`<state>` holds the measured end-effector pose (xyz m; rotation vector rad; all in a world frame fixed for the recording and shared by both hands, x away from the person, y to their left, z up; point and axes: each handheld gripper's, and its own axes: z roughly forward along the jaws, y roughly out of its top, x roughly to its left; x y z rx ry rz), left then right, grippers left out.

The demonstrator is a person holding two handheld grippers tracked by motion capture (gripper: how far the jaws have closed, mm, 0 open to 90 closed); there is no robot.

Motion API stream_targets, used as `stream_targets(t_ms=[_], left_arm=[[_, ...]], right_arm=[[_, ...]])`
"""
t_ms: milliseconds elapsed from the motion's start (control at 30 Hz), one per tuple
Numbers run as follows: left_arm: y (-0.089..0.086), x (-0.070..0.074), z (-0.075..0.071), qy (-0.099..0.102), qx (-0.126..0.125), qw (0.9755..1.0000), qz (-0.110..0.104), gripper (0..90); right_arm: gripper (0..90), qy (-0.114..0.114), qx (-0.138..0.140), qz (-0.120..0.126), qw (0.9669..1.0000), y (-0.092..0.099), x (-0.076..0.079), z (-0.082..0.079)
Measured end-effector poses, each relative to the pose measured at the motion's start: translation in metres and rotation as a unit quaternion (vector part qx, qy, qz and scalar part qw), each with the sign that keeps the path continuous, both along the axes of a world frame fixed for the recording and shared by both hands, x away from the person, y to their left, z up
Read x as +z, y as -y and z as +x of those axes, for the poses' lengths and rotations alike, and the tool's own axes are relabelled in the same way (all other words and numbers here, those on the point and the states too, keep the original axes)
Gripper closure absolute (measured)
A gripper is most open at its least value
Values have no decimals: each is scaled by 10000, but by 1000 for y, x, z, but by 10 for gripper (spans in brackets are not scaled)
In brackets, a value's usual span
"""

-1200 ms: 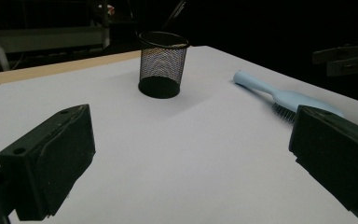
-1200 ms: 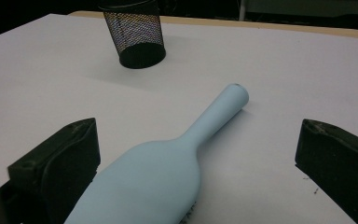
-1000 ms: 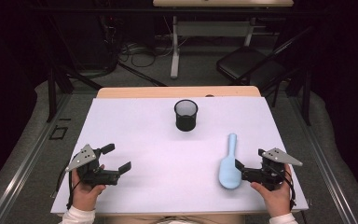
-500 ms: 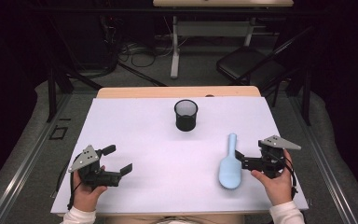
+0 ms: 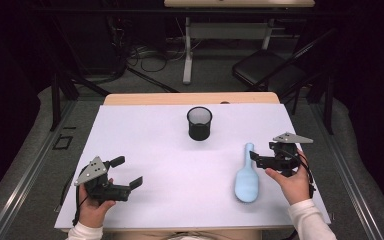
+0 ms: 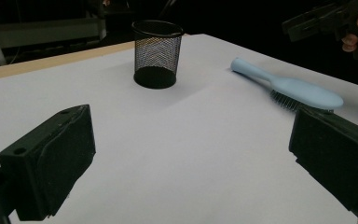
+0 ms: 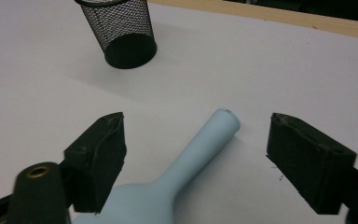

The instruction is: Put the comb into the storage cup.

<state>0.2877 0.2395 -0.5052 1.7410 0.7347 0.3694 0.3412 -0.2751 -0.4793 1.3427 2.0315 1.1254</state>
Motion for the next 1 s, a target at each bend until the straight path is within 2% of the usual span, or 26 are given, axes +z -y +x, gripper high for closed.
stream_targets(t_ms=[200, 400, 433, 533, 567, 667, 833, 933, 1000], left_arm=[[1, 0, 0, -24, 17, 10000, 16, 3], [1, -1, 1, -33, -5, 10000, 11, 3], [1, -1, 1, -35, -24, 10000, -5, 3], [1, -1, 1, -35, -23, 10000, -4, 3], [1, -1, 1, -50, -16, 10000, 12, 3], [1, -1, 1, -54, -20, 10000, -2, 3], [1, -1, 1, -59, -28, 10000, -14, 3], [1, -1, 1, -68, -33, 10000, -1, 3], [0, -1, 2, -62, -29, 10000, -2, 3]], right_arm=[[276, -175, 41, -48, 9998, -3, 0, 10], [279, -263, -1, -19, 9997, -5, 2, 20], [313, -312, 50, -19, 9995, -7, 3, 24], [312, -376, 50, -71, 9993, -9, 5, 28], [313, -384, 55, -185, 9991, -11, 7, 32], [317, -431, 2, -205, 9989, -12, 9, 35], [425, -556, 2, -245, 9982, -18, 15, 47], [445, -595, -5, -277, 9978, -19, 14, 51], [507, -670, 7, -289, 9973, -22, 11, 57]])
